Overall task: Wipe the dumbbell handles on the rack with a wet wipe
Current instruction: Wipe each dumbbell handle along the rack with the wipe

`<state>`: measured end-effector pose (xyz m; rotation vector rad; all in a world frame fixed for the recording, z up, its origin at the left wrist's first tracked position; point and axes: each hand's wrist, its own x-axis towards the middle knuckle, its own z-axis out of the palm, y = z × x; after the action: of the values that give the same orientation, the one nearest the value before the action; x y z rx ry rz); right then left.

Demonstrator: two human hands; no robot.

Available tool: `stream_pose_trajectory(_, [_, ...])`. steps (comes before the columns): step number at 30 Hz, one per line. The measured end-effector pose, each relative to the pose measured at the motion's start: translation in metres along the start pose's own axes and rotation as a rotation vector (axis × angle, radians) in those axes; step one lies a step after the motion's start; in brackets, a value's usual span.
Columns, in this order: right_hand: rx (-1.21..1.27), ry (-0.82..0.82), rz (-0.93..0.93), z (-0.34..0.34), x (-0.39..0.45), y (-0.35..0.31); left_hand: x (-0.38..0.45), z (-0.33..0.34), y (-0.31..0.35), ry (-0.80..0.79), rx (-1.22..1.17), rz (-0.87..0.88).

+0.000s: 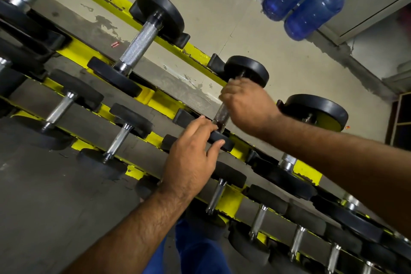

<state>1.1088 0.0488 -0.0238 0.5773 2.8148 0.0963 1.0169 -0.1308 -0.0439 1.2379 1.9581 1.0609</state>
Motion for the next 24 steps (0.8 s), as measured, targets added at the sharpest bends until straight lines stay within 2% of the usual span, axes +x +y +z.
stream_pose_trajectory(3, [0.018,-0.073,-0.111,0.0,-0.007,-0.013,0.001,-0.001,-0.001,-0.002,-0.005,-0.004])
stream_pose_trajectory(6, [0.026,-0.014,0.078,-0.007,-0.003,0.003,0.001,-0.002,0.001,-0.019,0.011,0.003])
stream_pose_trajectory(7, [0.015,-0.014,0.088,-0.005,-0.003,0.0,0.001,-0.002,0.0,-0.019,0.01,0.0])
stream_pose_trajectory(10, [0.0,-0.113,-0.092,-0.002,-0.005,-0.02,0.002,-0.001,-0.002,-0.011,-0.006,0.0])
stream_pose_trajectory(11, [-0.005,-0.12,-0.094,-0.002,-0.003,-0.017,0.002,-0.001,-0.003,-0.013,-0.004,0.006])
stream_pose_trajectory(14, [-0.015,-0.047,0.082,-0.005,0.009,0.002,0.002,-0.001,-0.004,-0.026,0.014,0.015])
stream_pose_trajectory(15, [-0.008,-0.046,0.072,-0.004,0.011,-0.002,0.002,-0.002,-0.005,-0.025,0.01,0.015])
stream_pose_trajectory(18, [0.106,-0.137,-0.162,-0.006,0.0,-0.021,0.003,-0.002,-0.007,-0.022,-0.002,0.025])
stream_pose_trajectory(19, [0.151,-0.134,-0.184,-0.007,-0.004,-0.017,0.003,-0.002,-0.007,-0.024,-0.001,0.031])
stream_pose_trajectory(22, [0.202,0.025,-0.009,-0.004,-0.003,0.004,0.002,-0.001,-0.005,-0.015,0.002,0.036])
stream_pose_trajectory(24, [0.187,0.026,-0.045,0.0,-0.007,-0.006,0.002,-0.001,-0.007,-0.006,-0.015,0.033])
